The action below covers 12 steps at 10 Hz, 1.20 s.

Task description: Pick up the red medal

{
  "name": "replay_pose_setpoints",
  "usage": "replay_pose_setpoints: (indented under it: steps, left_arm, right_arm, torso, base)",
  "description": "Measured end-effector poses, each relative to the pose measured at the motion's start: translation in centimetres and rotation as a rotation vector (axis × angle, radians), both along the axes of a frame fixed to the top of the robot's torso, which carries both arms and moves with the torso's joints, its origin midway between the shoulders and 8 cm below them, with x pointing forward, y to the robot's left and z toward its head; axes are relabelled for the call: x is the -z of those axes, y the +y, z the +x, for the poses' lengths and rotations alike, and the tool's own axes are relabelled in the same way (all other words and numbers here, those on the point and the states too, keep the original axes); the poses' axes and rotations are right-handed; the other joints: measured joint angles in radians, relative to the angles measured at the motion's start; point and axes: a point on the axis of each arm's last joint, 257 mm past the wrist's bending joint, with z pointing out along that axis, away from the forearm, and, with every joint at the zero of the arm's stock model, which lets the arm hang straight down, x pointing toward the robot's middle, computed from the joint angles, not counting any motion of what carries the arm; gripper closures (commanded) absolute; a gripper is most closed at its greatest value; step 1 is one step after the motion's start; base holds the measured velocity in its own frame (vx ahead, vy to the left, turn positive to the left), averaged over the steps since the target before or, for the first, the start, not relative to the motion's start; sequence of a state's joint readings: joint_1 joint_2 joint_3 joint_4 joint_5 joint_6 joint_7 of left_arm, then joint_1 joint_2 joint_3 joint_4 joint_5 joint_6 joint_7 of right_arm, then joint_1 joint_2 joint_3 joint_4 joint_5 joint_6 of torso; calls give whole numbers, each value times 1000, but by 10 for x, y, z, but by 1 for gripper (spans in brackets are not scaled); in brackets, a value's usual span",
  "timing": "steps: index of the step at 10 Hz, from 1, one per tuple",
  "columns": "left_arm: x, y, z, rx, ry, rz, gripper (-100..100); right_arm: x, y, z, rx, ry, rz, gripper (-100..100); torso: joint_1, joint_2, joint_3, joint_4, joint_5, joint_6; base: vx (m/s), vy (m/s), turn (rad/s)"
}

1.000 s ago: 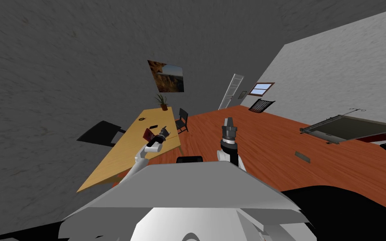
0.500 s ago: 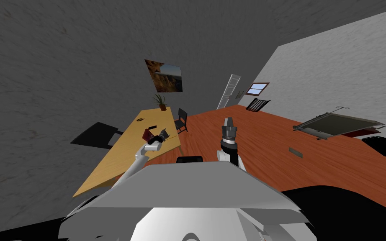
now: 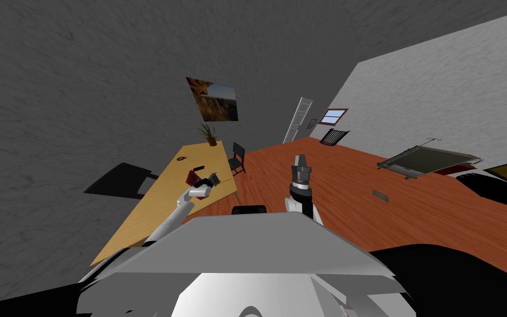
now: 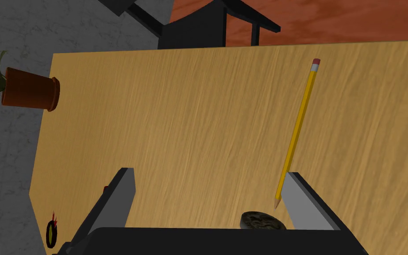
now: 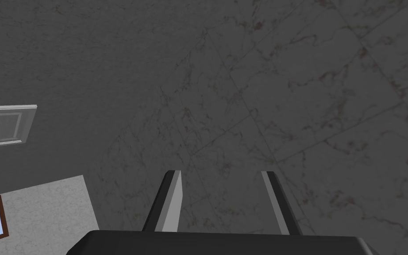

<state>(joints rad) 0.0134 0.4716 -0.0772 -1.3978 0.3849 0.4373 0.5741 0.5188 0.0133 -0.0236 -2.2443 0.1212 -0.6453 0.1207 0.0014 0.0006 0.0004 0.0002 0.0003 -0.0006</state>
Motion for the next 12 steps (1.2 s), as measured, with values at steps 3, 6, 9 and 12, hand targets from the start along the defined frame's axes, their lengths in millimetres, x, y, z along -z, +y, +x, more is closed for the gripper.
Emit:
replay_pose_setpoints:
  steps: [3,6,9,12]
  left_arm:
    - [24,20,-11,-54,106,-25,-100]
    - [42,42,-21,-112,196,-43,-100]
    - [54,66,-32,-172,274,-58,-100]
    - [56,74,-36,-194,298,-62,-100]
  right_arm:
    - [0,0,0,0,0,0,0]
    - [0,0,0,0,0,0,0]
    - [0,0,0,0,0,0,0]
    - [0,0,0,0,0,0,0]
  torso:
    - [0,0,0,0,0,0]
    - [0,0,0,0,0,0]
    - [0,0,0,0,0,0]
    - [-1,-1,0,0,0,0]
  base:
    - [-17,17,-51]
    - [-17,17,-70]
    - [-11,19,-48]
    - [-12,9,-62]
